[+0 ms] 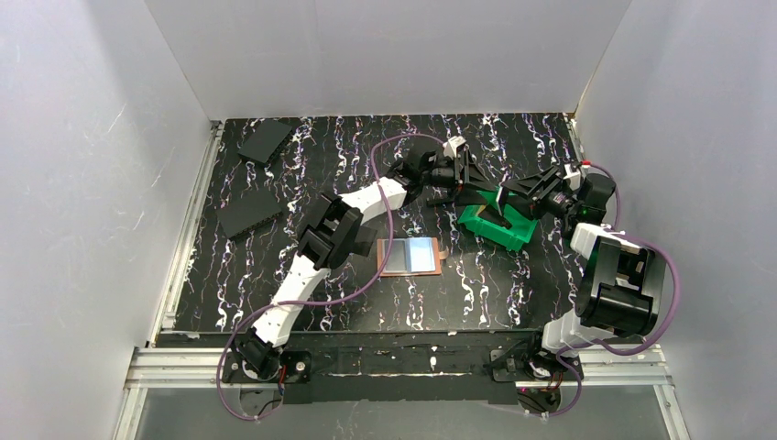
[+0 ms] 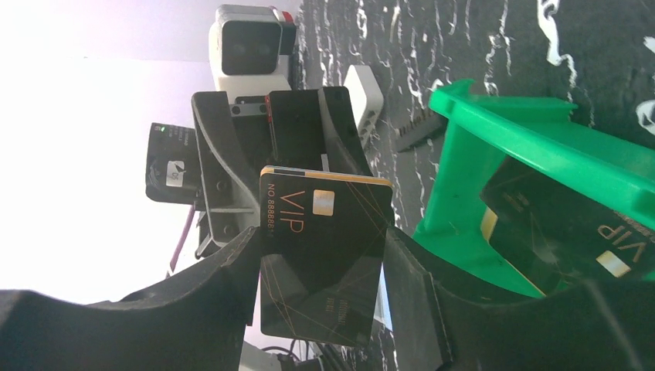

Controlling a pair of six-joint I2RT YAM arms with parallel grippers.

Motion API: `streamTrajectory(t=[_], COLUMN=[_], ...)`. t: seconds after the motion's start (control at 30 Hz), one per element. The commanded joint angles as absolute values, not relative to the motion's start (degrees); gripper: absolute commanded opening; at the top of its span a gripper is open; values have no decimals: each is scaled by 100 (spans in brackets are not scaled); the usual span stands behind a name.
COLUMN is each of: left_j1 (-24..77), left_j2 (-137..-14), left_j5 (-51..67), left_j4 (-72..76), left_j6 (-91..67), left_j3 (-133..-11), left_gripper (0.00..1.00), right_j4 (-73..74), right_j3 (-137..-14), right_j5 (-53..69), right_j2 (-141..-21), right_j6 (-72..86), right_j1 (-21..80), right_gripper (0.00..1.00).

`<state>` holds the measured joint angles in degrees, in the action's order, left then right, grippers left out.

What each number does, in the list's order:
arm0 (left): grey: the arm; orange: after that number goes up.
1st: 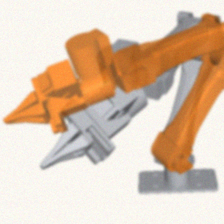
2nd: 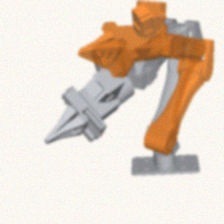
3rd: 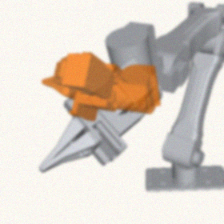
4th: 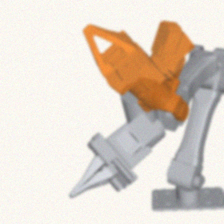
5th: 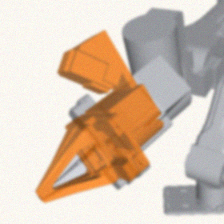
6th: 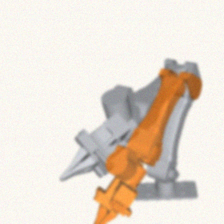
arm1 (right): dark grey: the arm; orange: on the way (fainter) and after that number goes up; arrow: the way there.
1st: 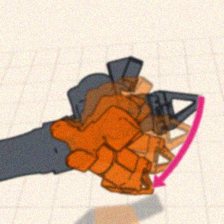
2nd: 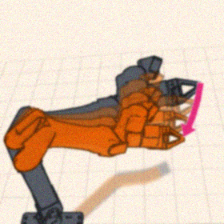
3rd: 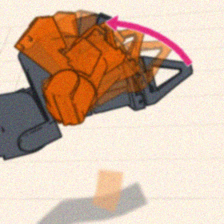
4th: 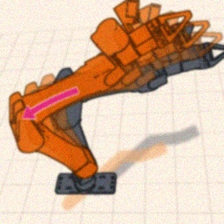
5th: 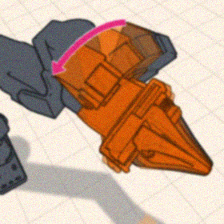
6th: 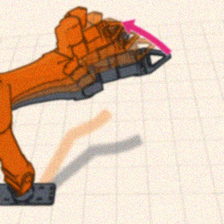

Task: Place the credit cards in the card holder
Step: Pick up the credit card from the storage box.

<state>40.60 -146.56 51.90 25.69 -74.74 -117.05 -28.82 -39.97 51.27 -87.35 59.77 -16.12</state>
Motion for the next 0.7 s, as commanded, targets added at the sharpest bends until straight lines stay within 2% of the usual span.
streamTrajectory(t=[0.0, 0.3, 0.67], left_j1=[4033, 4038, 4131], left_j2=[-14585, -14280, -14468], left_j5=[5258, 5460, 5616], left_j4=[2672, 2663, 2670], left_j6=[-7480, -7126, -7229], left_j3=[-11855, -11662, -11862], left_gripper=[62, 75, 72], right_j4=[-1929, -1592, -1797], right_j3=[-4409, -4540, -4482], right_j5=[5030, 4913, 4983], right_j2=[-8610, -8647, -8658], right_j6=[5095, 4910, 5013], right_j1=[-1652, -1644, -1643], right_gripper=[1, 1, 1])
